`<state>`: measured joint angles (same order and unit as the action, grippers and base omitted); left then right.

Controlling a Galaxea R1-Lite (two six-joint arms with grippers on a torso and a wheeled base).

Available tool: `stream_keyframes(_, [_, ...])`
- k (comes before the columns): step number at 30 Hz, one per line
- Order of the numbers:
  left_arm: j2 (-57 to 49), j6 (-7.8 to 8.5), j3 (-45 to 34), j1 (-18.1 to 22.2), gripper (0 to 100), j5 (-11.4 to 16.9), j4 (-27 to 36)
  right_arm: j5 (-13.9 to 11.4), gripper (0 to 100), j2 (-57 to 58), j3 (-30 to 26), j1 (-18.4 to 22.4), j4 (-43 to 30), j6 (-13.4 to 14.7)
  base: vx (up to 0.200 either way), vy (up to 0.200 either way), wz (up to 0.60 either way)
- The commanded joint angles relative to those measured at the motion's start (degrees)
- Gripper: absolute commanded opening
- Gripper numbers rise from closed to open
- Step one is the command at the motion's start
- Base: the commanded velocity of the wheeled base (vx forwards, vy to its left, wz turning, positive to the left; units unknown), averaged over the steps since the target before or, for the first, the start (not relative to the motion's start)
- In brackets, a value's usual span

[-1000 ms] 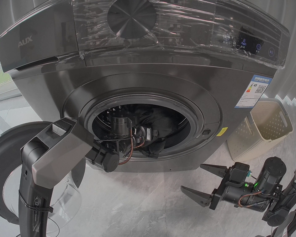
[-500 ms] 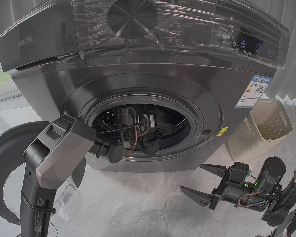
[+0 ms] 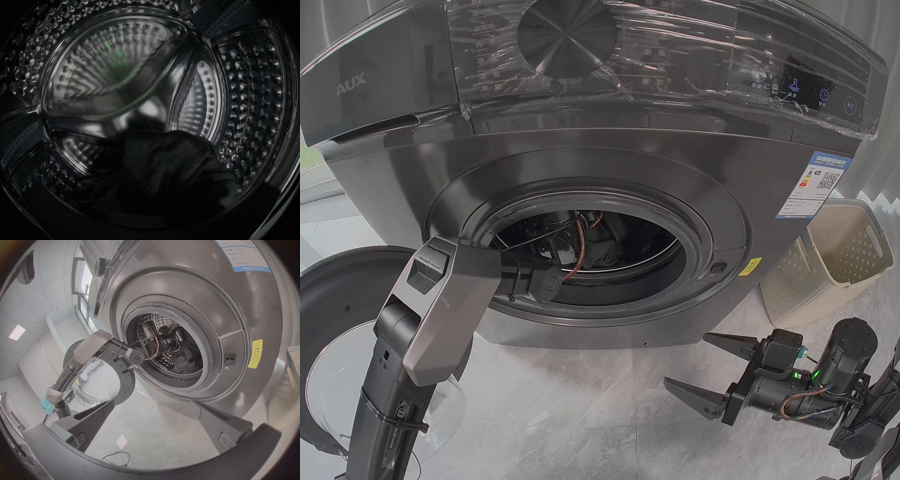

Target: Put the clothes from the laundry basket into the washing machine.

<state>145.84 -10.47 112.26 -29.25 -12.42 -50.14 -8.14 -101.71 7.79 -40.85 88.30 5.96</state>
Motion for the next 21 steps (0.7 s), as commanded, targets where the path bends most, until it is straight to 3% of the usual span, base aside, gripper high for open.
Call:
stream_keyframes(1, [-0.64,-0.25,-6.27,-0.46,100,-0.5,-0.05,-0.03,100,-0.16,0.03,-0.02,0.03,0.02,0.0,0.0,0.0])
stream_keyframes(6, [-9.87,0.28,-24.28,-0.46,100,1.35,1.89,-0.03,100,-0.16,0.03,-0.02,0.03,0.02,0.0,0.0,0.0])
stream_keyframes(11, [-18.22,0.28,-38.87,-2.04,100,5.92,1.89,-0.03,100,-0.25,0.03,-0.02,0.03,0.02,0.0,0.0,0.0])
stream_keyframes(15, [-21.56,0.54,-45.11,-3.63,100,6.53,1.8,-0.03,100,-0.25,0.03,-0.02,0.03,0.02,0.0,0.0,0.0])
stream_keyframes(21, [-24.46,2.39,-53.82,-6.26,100,8.12,1.1,-0.03,100,-0.51,0.03,-0.02,0.03,0.02,0.0,0.0,0.0])
